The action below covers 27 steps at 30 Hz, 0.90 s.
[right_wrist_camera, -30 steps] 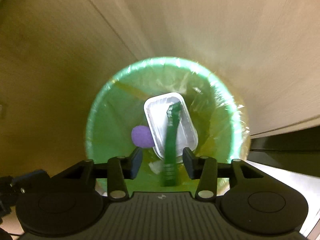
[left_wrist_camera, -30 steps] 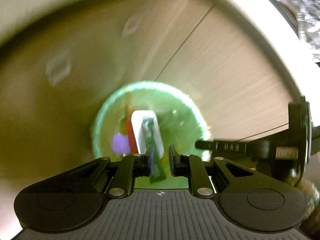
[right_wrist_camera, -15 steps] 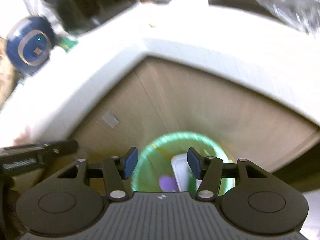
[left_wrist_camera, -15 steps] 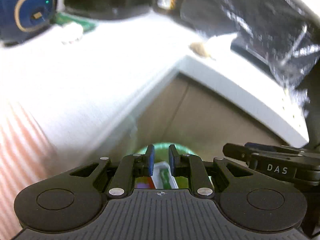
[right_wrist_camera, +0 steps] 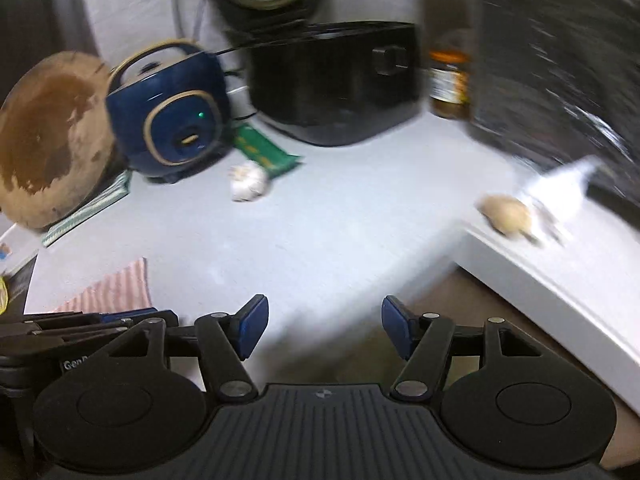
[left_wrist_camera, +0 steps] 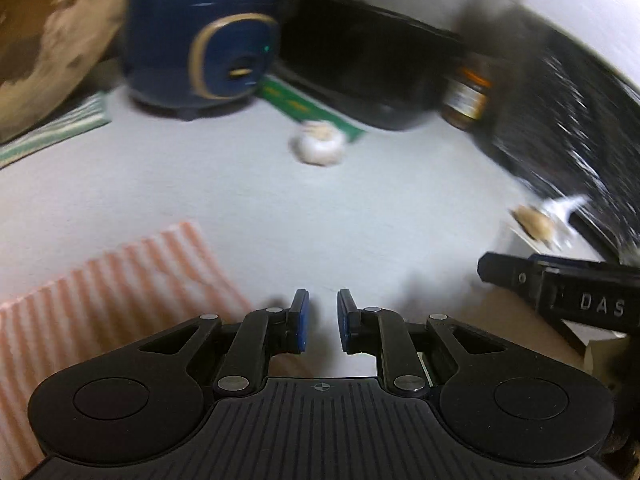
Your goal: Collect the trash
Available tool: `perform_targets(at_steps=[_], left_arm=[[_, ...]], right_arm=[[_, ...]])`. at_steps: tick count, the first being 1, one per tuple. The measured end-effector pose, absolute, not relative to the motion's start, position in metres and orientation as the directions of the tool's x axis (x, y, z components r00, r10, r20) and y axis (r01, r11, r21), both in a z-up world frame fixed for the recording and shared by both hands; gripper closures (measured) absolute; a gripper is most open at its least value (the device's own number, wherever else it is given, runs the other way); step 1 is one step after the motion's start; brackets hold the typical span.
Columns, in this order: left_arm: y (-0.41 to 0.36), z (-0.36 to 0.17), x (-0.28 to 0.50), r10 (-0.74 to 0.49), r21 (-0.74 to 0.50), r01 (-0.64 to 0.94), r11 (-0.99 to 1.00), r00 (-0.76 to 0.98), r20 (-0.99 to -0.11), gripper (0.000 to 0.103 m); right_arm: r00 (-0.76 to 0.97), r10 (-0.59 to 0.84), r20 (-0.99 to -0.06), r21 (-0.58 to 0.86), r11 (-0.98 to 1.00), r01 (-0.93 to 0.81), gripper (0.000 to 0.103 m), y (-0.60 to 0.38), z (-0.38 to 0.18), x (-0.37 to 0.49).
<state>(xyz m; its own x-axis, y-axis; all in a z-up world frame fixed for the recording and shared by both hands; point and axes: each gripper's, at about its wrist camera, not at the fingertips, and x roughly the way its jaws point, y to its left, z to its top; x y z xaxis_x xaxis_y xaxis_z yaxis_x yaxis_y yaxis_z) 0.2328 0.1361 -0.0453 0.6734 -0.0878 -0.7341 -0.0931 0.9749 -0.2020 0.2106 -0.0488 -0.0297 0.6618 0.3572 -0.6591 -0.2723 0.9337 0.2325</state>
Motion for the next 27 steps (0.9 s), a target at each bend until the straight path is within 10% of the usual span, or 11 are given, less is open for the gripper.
perform_targets(at_steps=[18,20,27], left_arm=[[0.247,-0.073,0.218,-0.063,-0.425,-0.268,0.865,0.782,-0.62,0.085],[0.243,-0.071,0.216,-0.053,-0.422,-0.276,0.863,0.782,-0.621,0.085],[0.221,-0.07,0.228,-0.115,-0.476,-0.27,0.837,0.764,-0.635,0.085]], right_arm=[[0.644,0.309,-0.699,0.126,0.941,-0.315,0.034,0.108,-0.064,0.394],[0.612,0.34,-0.714,0.158,0.93,-0.332,0.05,0.103,-0.071,0.399],[0.508,0.489,-0.709,0.274,0.855,-0.442,0.05,0.055,-0.069,0.332]])
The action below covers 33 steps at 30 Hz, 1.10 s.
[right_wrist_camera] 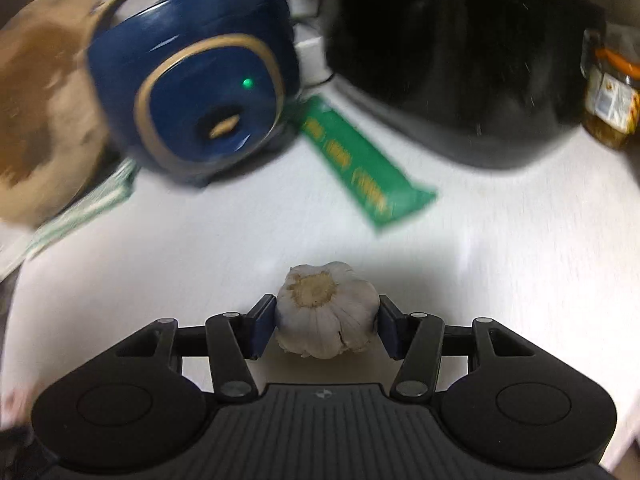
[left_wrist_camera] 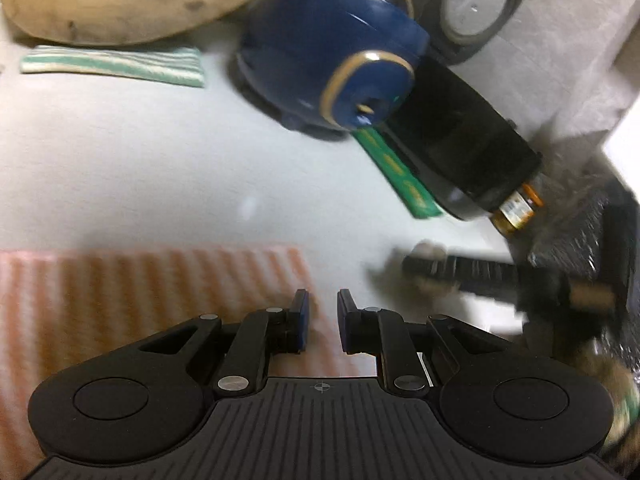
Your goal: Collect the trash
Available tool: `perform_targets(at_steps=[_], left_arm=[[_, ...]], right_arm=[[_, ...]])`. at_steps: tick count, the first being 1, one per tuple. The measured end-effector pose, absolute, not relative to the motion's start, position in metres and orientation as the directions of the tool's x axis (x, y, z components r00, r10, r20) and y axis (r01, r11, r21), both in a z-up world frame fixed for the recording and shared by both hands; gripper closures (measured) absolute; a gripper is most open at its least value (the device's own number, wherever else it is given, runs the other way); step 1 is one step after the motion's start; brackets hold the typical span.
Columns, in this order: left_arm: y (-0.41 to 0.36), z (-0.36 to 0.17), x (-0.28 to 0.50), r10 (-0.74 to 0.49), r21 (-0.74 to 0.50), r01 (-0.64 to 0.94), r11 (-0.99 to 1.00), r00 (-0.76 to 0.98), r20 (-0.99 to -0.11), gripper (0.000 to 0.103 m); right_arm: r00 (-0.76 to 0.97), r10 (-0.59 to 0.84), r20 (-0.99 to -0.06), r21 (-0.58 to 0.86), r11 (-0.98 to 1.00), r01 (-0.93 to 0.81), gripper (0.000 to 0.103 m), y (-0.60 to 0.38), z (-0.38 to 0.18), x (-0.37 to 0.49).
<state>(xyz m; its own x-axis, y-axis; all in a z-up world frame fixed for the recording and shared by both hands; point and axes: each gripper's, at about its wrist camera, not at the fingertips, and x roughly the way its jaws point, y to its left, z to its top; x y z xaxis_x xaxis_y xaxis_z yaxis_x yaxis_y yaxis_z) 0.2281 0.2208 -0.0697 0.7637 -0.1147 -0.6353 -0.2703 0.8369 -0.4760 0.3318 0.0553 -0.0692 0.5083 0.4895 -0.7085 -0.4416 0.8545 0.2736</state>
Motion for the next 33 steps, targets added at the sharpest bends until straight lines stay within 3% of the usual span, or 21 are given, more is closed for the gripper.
perform_targets(at_steps=[6,8,15,22,27,33], left_arm=[[0.189,-0.067,0.252,-0.173,-0.472,-0.191,0.86,0.762,-0.623,0.085],[0.18,-0.067,0.26,-0.179,-0.476,-0.191,0.859,0.758,-0.627,0.085],[0.139,-0.045,0.281,-0.233,-0.408,-0.032,0.912,0.779,-0.582,0.085],[0.088,-0.051,0.305,-0.146,-0.16,0.053,0.986,0.745,-0.651,0.086],[0.081,-0.064,0.314,-0.131,-0.134,0.05,0.99,0.695,-0.707,0.086],[0.095,-0.057,0.31,-0.071,-0.129,-0.025,0.991,0.723,-0.687,0.086]], right_arm=[[0.497,0.502,-0.708,0.231,0.829,-0.509,0.048,0.029,-0.075,0.29],[0.522,0.482,-0.703,0.214,0.844,-0.491,0.04,0.019,-0.075,0.289],[0.635,0.454,-0.625,0.247,0.887,-0.39,0.032,-0.044,-0.054,0.282],[0.722,0.343,-0.601,0.237,0.939,-0.249,0.03,-0.09,-0.056,0.269],[0.725,0.321,-0.609,0.251,0.945,-0.208,0.03,-0.104,-0.062,0.262],[0.721,0.304,-0.623,0.251,0.95,-0.183,0.03,-0.108,-0.07,0.258]])
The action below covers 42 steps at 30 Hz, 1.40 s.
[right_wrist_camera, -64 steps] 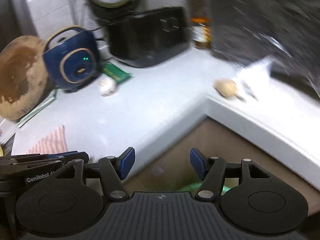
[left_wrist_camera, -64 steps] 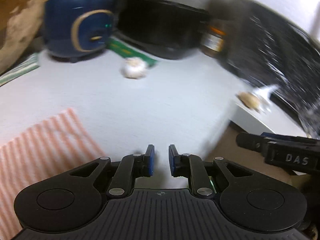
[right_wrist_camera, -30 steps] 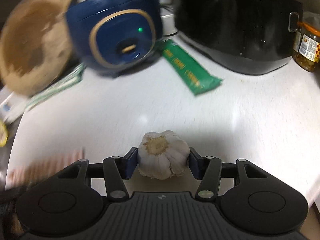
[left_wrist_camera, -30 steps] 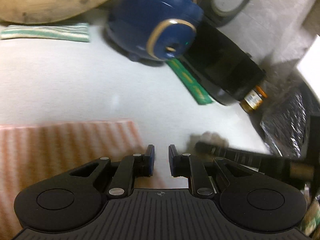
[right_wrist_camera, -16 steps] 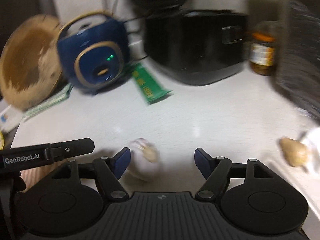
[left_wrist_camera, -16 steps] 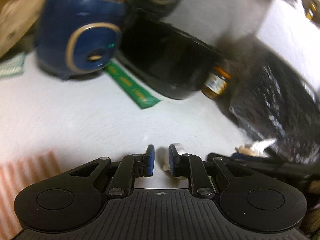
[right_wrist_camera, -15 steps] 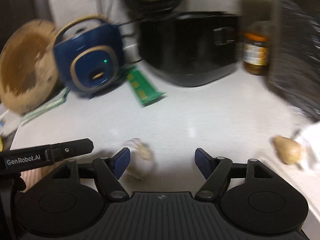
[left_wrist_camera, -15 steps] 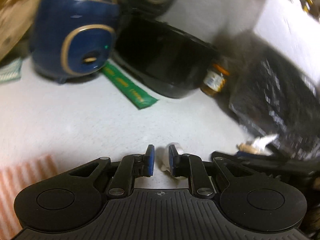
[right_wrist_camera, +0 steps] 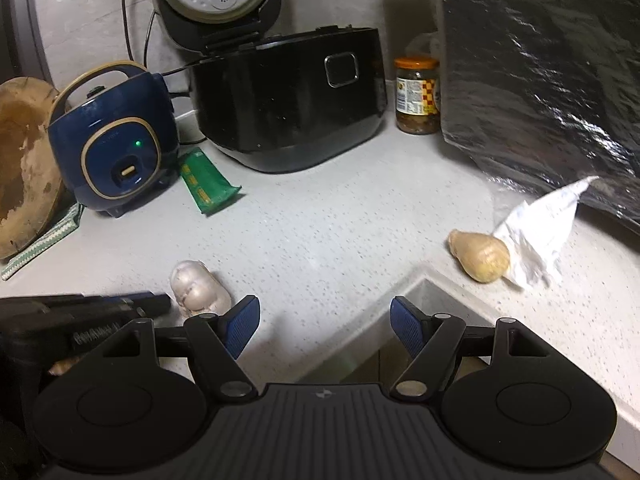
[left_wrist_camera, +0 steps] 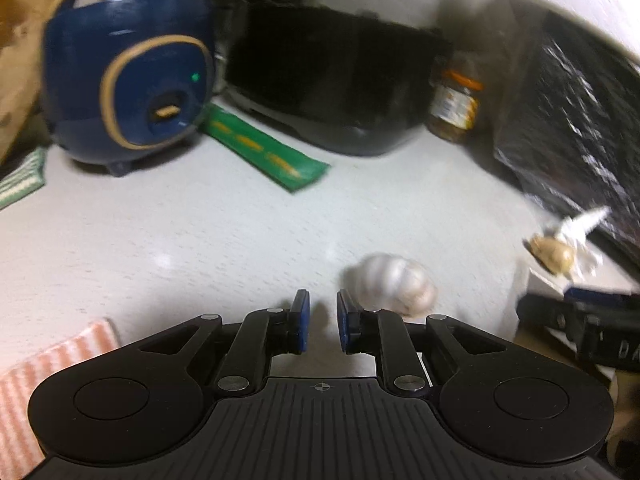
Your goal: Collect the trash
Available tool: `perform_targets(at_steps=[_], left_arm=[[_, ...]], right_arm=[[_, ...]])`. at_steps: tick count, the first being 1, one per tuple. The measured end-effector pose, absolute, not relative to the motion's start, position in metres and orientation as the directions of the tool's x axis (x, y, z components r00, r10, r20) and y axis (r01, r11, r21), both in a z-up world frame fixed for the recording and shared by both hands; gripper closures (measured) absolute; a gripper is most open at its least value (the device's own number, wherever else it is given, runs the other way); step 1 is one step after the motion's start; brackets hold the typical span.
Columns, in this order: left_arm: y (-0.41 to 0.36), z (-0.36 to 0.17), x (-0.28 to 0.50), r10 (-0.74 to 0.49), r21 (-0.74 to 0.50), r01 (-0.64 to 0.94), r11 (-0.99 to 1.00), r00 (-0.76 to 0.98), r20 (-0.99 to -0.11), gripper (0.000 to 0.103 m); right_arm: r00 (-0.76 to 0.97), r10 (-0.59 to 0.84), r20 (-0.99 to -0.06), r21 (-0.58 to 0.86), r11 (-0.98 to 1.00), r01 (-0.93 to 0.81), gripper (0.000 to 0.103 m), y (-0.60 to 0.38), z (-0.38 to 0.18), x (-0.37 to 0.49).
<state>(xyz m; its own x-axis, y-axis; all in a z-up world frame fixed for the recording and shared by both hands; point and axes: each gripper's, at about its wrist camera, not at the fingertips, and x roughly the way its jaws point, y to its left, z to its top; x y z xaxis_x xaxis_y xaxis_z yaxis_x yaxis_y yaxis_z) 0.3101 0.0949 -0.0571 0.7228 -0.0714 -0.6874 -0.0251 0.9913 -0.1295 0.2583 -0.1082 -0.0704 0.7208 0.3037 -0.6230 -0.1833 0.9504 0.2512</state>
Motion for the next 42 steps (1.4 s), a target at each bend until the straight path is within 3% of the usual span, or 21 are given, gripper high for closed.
perform_targets(at_steps=[8,12,19,26,30,34,42], left_arm=[[0.125,-0.031,0.296,-0.093,-0.23,-0.066,0.971,0.779,-0.62,0.086],[0.12,-0.023,0.289,-0.15,-0.253,-0.007,0.968,0.789,-0.596,0.086],[0.075,-0.018,0.297,-0.209,-0.17,0.135,0.976,0.796,-0.567,0.086],[0.045,-0.038,0.32,-0.136,-0.059,0.128,0.99,0.761,-0.634,0.085],[0.05,-0.044,0.307,-0.087,0.004,0.115,0.993,0.765,-0.638,0.075],[0.073,-0.048,0.295,-0.082,-0.036,0.077,0.996,0.764,-0.64,0.065],[0.089,-0.056,0.305,-0.137,-0.142,0.056,0.988,0.737,-0.662,0.064]], right_arm=[[0.749,0.257,-0.611,0.204,0.965,-0.165,0.029,-0.109,-0.071,0.246],[0.766,0.235,-0.599,0.179,0.971,-0.158,0.029,-0.107,-0.072,0.238],[0.772,0.215,-0.599,0.165,0.976,-0.143,0.029,-0.11,-0.072,0.231],[0.768,0.198,-0.609,0.174,0.978,-0.115,0.029,-0.119,-0.074,0.223],[0.765,0.196,-0.613,0.183,0.978,-0.104,0.029,-0.122,-0.076,0.22],[0.754,0.212,-0.621,0.194,0.974,-0.114,0.029,-0.117,-0.078,0.22],[0.739,0.251,-0.625,0.177,0.968,-0.179,0.029,-0.101,-0.079,0.216]])
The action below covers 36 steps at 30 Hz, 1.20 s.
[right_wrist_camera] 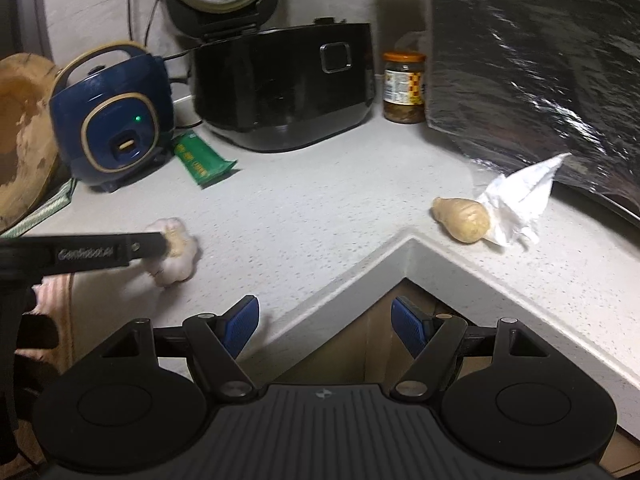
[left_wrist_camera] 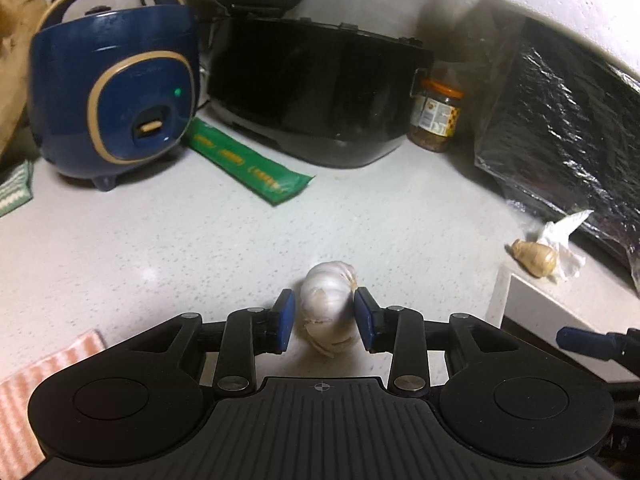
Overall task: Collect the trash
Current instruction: 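Lower the left gripper onto the garlic bulb and grasp it, then lift the garlic bulb with the left gripper while the right moves to the green packet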
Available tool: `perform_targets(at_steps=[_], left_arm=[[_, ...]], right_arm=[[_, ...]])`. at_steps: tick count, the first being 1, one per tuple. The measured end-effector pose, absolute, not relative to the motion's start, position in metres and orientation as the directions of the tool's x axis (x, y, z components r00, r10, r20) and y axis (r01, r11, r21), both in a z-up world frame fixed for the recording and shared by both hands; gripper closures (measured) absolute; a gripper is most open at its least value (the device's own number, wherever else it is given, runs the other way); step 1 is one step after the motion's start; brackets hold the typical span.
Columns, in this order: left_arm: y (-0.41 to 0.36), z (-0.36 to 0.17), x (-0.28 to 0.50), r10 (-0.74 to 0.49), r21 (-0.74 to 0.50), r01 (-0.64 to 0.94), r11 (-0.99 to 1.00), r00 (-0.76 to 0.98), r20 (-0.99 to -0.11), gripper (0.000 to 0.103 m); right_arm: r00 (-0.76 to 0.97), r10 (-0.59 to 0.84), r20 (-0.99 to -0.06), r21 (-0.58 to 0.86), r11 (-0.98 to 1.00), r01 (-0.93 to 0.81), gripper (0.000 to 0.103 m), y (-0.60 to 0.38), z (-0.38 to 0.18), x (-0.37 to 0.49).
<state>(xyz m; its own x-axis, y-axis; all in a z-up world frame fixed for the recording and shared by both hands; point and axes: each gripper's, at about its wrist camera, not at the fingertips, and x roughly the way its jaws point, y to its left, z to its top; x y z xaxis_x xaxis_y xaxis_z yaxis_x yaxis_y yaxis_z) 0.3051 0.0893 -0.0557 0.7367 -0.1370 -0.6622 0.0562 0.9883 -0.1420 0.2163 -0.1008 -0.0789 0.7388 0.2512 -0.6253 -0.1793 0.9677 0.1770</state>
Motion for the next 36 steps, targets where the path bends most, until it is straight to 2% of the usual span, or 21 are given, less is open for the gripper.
perform_targets(at_steps=[7,19,25,28,32,36], left_arm=[[0.083,-0.07,0.33,-0.159,-0.17,0.053,0.984,0.696,-0.701,0.057],[0.083,-0.079,0.354,-0.128,-0.166,0.011,0.986,0.688,-0.715,0.058],[0.105,-0.076,0.346,-0.203,-0.303,-0.036,0.952,0.665,-0.719,0.059],[0.13,-0.068,0.322,-0.215,-0.358,-0.07,0.931,0.688,-0.693,0.059],[0.173,-0.053,0.278,-0.174,-0.38,-0.106,0.919,0.755,-0.632,0.059],[0.218,-0.055,0.244,-0.047,-0.367,-0.223,0.903,0.798,-0.601,0.059]], right_arm=[[0.728,0.268,-0.631,0.168,0.963,-0.209,0.029,-0.098,-0.079,0.214],[0.711,0.246,-0.659,0.153,0.969,-0.194,0.029,-0.108,-0.086,0.214],[0.708,0.26,-0.657,0.149,0.965,-0.216,0.029,-0.105,-0.085,0.221],[0.697,0.29,-0.656,0.152,0.955,-0.255,0.029,-0.097,-0.081,0.235],[0.658,0.352,-0.665,0.16,0.929,-0.335,0.029,-0.076,-0.071,0.268],[0.618,0.431,-0.657,0.187,0.888,-0.42,0.029,-0.04,-0.054,0.316]])
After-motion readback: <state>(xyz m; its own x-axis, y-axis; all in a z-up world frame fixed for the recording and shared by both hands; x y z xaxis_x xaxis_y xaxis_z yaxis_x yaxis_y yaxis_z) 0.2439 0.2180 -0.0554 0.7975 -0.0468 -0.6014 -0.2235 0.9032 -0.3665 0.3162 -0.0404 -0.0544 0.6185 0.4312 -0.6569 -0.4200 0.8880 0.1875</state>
